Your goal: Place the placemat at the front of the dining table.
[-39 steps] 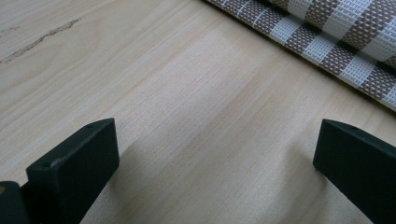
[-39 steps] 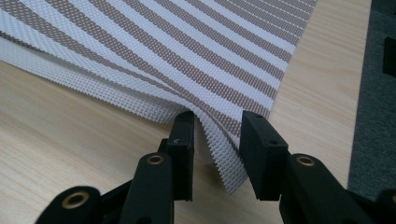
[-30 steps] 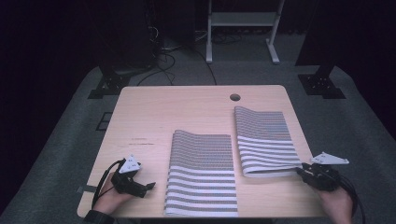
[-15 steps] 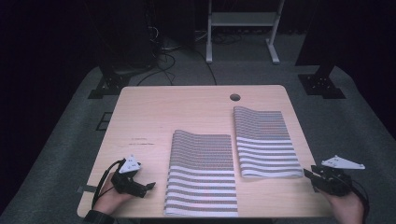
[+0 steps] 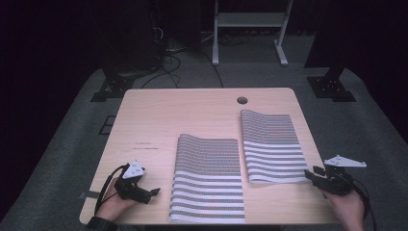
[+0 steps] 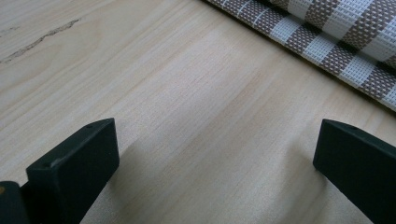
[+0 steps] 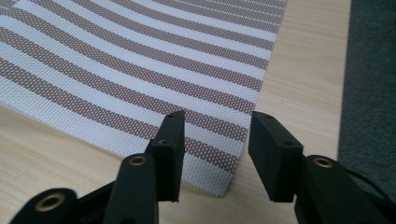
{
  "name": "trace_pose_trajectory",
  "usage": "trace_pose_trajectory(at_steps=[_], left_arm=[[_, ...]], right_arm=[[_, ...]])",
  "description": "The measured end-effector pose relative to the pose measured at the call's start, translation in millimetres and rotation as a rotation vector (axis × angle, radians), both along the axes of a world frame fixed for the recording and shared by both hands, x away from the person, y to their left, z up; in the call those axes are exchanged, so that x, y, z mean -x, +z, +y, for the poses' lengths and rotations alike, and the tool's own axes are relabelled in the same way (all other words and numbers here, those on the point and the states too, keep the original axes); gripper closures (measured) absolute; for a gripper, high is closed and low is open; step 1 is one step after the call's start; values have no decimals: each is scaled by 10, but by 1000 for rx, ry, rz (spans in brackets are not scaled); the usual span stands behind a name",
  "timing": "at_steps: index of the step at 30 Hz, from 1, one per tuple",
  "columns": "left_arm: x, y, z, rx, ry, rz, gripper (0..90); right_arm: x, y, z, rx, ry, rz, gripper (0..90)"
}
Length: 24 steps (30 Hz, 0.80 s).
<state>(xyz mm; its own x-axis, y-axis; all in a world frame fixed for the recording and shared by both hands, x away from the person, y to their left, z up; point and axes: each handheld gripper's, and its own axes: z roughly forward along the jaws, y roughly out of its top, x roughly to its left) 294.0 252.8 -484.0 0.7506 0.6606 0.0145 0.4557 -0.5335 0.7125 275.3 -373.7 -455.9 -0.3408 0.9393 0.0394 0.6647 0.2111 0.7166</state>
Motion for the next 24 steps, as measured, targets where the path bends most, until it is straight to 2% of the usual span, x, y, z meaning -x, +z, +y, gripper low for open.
trace_pose_trajectory(at_steps=[4, 7, 12, 17, 24], left_arm=[[-1, 0, -1, 0, 0, 0, 0], [-1, -1, -1, 0, 0, 0, 0], [-1, -1, -1, 1, 0, -1, 0], [-1, 0, -1, 0, 0, 0, 0], [-1, -1, -1, 1, 0, -1, 0]], right_arm=[[-81, -88, 56, -3, 18, 34, 483], [-105, -153, 113, 16, 40, 67, 484], [-94, -165, 129, 44, 39, 53, 521], [-71, -185, 117, 36, 19, 29, 580], [-61, -187, 137, 39, 21, 19, 662]])
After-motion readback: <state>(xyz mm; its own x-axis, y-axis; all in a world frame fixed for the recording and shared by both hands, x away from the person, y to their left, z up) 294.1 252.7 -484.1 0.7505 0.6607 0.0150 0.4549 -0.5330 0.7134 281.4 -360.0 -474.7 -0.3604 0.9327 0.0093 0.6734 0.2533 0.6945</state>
